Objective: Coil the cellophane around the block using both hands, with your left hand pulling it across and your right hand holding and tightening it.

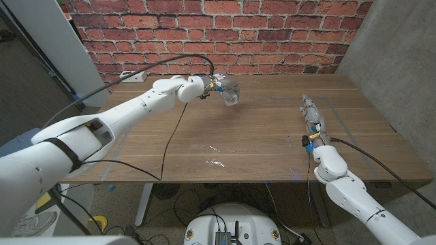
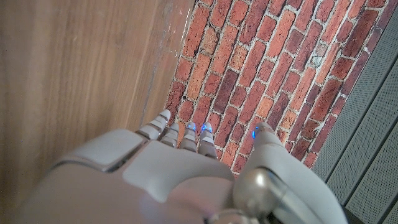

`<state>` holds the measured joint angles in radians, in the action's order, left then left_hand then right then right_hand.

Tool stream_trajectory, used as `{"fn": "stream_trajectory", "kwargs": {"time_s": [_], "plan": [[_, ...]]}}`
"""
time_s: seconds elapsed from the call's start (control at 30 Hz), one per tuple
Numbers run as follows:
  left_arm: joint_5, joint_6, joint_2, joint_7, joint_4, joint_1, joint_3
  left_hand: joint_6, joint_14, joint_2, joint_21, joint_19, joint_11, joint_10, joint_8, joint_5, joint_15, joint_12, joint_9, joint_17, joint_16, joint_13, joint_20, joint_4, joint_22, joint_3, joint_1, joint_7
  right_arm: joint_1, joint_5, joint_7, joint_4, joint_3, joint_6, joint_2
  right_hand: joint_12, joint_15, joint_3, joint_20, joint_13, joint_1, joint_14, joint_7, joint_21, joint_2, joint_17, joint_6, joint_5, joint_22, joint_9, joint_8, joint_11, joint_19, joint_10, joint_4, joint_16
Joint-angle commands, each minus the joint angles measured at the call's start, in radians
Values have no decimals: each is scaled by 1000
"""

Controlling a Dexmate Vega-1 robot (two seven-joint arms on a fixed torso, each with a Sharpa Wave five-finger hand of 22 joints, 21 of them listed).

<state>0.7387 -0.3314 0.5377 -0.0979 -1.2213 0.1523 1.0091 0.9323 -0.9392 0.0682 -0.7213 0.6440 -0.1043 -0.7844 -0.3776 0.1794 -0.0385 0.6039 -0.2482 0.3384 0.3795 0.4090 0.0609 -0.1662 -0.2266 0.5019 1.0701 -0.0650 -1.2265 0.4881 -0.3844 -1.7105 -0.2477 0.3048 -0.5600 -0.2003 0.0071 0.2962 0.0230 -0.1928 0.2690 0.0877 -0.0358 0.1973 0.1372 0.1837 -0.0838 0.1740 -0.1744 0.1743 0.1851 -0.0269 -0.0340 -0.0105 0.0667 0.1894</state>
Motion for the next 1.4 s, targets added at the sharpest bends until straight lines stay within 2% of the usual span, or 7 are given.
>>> {"fn": "stream_trajectory", "kwargs": {"time_s": [0.03, 0.3, 0.57, 0.73, 0.93, 1.13, 1.4], "plan": [[32, -144, -66, 79, 208, -66, 55, 26, -84, 84, -18, -4, -48, -55, -15, 3, -193, -11, -1, 0, -10, 81, 17, 21, 0, 20, 93, -18, -35, -38, -60, -57, 7, -26, 15, -1, 8, -2, -3, -2, 7, 1, -1, 8, 6, 3, -6, 4, -5, 6, 1, -8, -9, -3, 6, 8], [25, -220, -145, 136, 394, -120, 121, 27, -81, 59, -30, -22, -66, -78, -14, 3, -199, -30, 4, -10, -18, 58, 29, 3, 1, 3, 107, -30, -36, -45, -67, -66, 11, -37, 19, -1, 8, -2, -3, -2, 6, 1, -2, 8, 6, 3, -6, 4, -5, 6, 1, -8, -9, -5, 6, 8], [-2, -259, -173, 147, 460, -138, 163, 38, -82, 50, -38, -43, -68, -94, -15, 6, -201, -50, 10, -24, -26, 37, 36, 1, 3, -12, 116, -40, -34, -46, -64, -67, 13, -47, 19, -1, 7, -2, -3, -2, 6, 0, -1, 8, 6, 3, -6, 4, -5, 6, 1, -8, -9, -4, 6, 8], [-11, -250, -171, 143, 454, -138, 175, 19, -71, 46, -44, -61, -63, -88, -4, 7, -201, -71, 13, -35, -37, 22, 30, -1, 4, -23, 127, -35, -33, -49, -62, -65, 14, -46, 19, -1, 9, -2, -3, -2, 6, 0, -2, 8, 6, 3, -6, 4, -5, 6, 1, -6, -9, -5, 6, 8], [-15, -241, -170, 110, 440, -146, 186, -91, 66, 51, -64, -139, -52, -4, 59, 9, -189, -170, 26, -76, -109, -24, -1, 15, 13, -72, 139, -42, -29, -49, -59, -60, 14, -44, 21, -1, 8, -2, -3, -2, 6, -1, -2, 8, 7, 3, -6, 4, -5, 6, 1, -7, -10, -4, 7, 9], [-13, -213, -151, 39, 382, -149, 191, -207, 256, 22, -57, -240, -27, 137, 135, 18, -155, -283, 40, -119, -187, -62, -45, 46, 29, -120, 63, -61, -27, -48, -55, -54, 13, -40, 24, -1, 9, -3, -3, -2, 6, -1, -2, 8, 7, 3, -5, 4, -5, 6, 1, -7, -9, -4, 7, 9], [-28, -176, -126, -78, 313, -147, 178, -321, 346, -21, -44, -289, 5, 219, 187, 19, -114, -342, 45, -123, -188, -80, -78, 72, 36, -178, -17, -56, -20, -49, -48, -47, 11, -35, 26, 0, 9, -3, -4, -2, 6, -2, -3, 8, 7, 3, -4, 4, -5, 6, 1, -7, -9, -4, 7, 9]]}}
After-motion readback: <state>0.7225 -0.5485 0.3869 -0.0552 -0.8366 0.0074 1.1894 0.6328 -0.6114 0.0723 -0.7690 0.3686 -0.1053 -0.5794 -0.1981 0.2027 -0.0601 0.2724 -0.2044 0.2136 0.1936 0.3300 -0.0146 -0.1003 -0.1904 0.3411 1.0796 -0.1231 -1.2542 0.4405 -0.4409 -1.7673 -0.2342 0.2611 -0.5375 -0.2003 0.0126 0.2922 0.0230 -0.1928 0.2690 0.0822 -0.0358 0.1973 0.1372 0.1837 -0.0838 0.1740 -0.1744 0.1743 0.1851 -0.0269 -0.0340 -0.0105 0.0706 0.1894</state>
